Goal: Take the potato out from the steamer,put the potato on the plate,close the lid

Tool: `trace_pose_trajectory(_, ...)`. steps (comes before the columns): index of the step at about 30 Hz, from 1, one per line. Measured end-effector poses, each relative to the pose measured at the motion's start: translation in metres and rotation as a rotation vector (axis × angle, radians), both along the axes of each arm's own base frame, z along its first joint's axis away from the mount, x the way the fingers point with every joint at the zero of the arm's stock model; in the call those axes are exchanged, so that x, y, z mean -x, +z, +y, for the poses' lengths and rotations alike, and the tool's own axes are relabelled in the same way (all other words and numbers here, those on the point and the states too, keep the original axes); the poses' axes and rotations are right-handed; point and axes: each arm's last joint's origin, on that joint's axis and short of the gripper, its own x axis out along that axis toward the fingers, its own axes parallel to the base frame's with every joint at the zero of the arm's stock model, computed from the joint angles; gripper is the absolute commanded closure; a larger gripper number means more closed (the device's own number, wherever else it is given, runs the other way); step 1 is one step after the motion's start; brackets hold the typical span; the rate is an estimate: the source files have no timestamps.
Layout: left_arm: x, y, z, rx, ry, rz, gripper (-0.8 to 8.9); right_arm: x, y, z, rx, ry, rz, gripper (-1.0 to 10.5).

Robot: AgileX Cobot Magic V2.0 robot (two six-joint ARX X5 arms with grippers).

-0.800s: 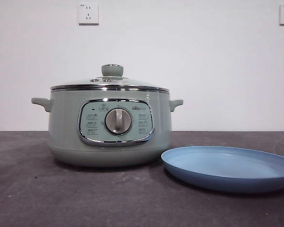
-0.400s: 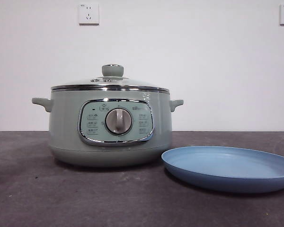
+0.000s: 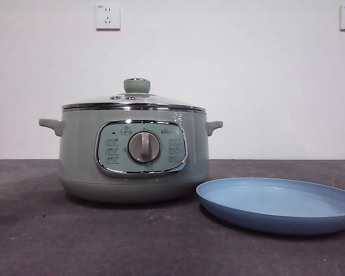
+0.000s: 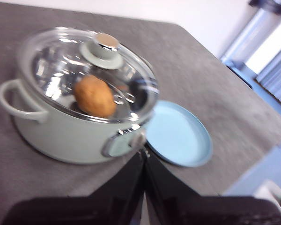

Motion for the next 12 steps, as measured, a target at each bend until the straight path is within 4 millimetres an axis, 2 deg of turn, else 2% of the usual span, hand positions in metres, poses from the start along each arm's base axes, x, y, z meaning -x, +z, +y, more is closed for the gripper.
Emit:
trace_pose_trajectory(8,0.0008,0.0050,-0.0042,-0.041,-0.080,0.015,8.05,0.0016,0.0050,0.0110,0.044,0.126,-0.010,9.4)
trace_pose_trajectory(9,0.0010,0.0049,-0.0043,-0.041,-0.081,0.016,7.59,0.0017,0.0050,0.0112,0.044,0.128,-0.010,9.1)
trace_pose_trajectory(10,0.0011,0.0047,-0.0043,-0.042,-0.082,0.019,6.72,0.0017,0.0050,0.0111,0.044,0.126,-0.010,8.4)
trace_pose_trajectory(12,0.0013,0.0045,-0.0043,-0.041,-0.082,0.022,3.52,0.0017,0.0050,0.0111,0.044,0.125,-0.009,6.1)
